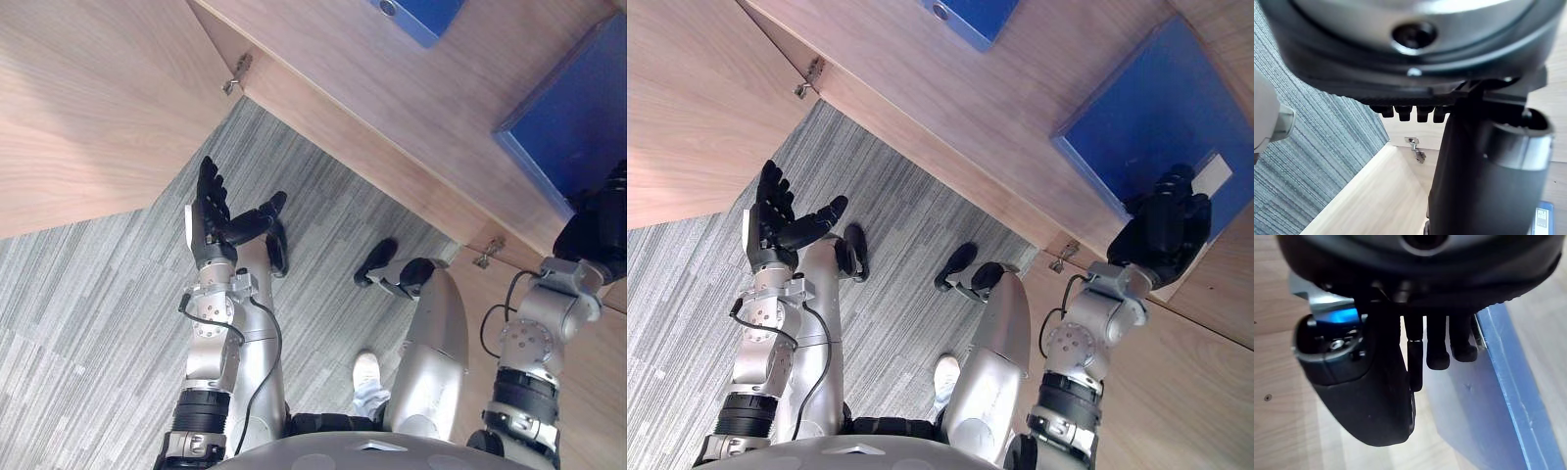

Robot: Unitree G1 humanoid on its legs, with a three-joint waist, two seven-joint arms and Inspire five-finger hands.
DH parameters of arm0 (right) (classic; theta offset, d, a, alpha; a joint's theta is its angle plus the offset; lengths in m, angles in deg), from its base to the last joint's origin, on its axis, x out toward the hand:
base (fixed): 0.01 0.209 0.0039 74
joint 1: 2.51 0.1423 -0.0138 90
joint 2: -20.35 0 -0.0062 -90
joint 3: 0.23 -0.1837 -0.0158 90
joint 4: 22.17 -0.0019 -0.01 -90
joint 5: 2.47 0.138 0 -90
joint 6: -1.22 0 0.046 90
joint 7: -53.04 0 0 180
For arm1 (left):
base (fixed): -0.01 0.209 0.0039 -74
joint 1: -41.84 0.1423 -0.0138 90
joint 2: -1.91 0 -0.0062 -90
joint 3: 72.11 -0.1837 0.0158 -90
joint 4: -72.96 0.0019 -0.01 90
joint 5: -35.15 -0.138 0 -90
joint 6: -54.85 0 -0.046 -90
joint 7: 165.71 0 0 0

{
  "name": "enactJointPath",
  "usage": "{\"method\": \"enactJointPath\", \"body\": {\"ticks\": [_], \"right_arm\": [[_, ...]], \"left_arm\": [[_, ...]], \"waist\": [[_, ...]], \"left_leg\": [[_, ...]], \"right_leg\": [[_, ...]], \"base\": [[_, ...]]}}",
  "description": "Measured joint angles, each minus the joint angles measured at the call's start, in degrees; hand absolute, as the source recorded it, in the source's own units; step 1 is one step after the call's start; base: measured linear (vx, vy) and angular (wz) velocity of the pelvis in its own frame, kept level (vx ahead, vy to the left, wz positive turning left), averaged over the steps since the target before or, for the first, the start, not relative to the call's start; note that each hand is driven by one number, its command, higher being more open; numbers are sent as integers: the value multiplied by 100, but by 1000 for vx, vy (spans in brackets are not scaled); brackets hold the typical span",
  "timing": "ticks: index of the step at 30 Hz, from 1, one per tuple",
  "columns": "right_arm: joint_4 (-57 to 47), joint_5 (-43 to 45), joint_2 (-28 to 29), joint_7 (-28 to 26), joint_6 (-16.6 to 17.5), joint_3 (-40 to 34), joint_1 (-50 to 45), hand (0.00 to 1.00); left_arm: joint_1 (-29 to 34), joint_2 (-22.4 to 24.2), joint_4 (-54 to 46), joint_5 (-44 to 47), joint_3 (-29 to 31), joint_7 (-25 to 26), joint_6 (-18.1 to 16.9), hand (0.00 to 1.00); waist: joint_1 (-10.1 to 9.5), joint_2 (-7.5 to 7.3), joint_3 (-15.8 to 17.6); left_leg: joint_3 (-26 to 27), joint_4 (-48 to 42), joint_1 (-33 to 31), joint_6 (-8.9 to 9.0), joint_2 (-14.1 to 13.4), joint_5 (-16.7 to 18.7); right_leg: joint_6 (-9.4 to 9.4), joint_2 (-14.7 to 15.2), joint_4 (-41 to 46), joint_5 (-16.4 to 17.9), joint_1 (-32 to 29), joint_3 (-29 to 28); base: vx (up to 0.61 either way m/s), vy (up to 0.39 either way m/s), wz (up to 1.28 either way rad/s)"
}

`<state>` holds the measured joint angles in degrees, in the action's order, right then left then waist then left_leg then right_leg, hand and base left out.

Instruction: Walk over to the cabinet, pick up the folder, carry it to the office cabinet, place the folder inside the office cabinet, then close the office cabinet door

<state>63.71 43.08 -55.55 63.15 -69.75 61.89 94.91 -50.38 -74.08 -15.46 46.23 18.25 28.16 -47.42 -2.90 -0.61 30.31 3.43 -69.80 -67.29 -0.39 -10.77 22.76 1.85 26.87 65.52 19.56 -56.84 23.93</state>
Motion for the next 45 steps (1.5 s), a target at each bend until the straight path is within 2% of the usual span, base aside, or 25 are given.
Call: {"method": "enactJointPath", "body": {"ticks": [14, 21, 25, 28, 31, 35, 38, 43, 45], "right_arm": [[-354, -47, 126, -114, -53, 381, -449, 0], [-366, -233, 191, -71, -125, 336, -421, 0], [-823, -223, 133, 9, -128, 54, -272, 0], [-1216, -202, -92, 34, -71, -155, -238, 0], [-1574, -121, -179, 13, 167, -224, -252, 0], [-1698, -130, 27, -71, 178, 215, -519, 0], [-1673, -139, 426, -167, -2, 771, -791, 0], [-1648, -143, 453, -461, -217, 1123, -1051, 0], [-1573, -212, 453, -637, -353, 1173, -1161, 0]], "left_arm": [[2, 0, 14, 1, -2, 59, 0, 100], [2, -5, 14, 6, 7, 54, 0, 100], [3, -6, 7, 5, 4, 51, 0, 100], [3, 0, 0, 6, -2, 58, -2, 100], [3, 15, 0, 5, -12, 61, -2, 100], [4, 83, 0, 6, -17, 58, -2, 100], [4, 124, 0, 5, -10, 56, -2, 100], [8, 135, 10, 3, -5, 48, -2, 100], [36, 130, 24, 1, 49, 48, -1, 100]], "waist": [[-3, 0, 0], [-13, 0, 0], [-21, 0, 0], [-20, -1, 0], [-9, -1, 0], [3, -1, 0], [18, -2, 1], [22, -10, 6], [78, -61, 17]], "left_leg": [[10, 34, 36, 15, -93, 9], [-29, 91, 56, 18, -84, 6], [-26, 89, 49, 17, -77, 6], [-29, 84, 40, 18, -77, 6], [-33, 84, 40, 20, -79, 7], [-32, 92, 40, 25, -87, 11], [-23, 97, 40, 28, -93, 13], [-15, 96, 47, 28, -94, 13], [-2, 111, 72, 27, -111, 12]], "right_leg": [[-7, -107, -80, -17, 17, -4], [-1, -112, -157, -21, 104, 85], [1, -110, -167, -21, 102, 87], [2, -110, -168, -22, 100, 90], [2, -113, -167, -22, 100, 92], [1, -123, -172, -21, 92, 90], [1, -125, -172, -20, 79, 82], [1, -124, -172, -21, 79, 74], [8, -148, -204, -36, 94, 63]], "base": [[4, -2, -3], [5, 0, 1], [0, 0, 0], [0, 0, 0], [0, 0, 0], [0, 0, 0], [0, 0, 0], [0, 0, 0], [1, 2, -5]]}}
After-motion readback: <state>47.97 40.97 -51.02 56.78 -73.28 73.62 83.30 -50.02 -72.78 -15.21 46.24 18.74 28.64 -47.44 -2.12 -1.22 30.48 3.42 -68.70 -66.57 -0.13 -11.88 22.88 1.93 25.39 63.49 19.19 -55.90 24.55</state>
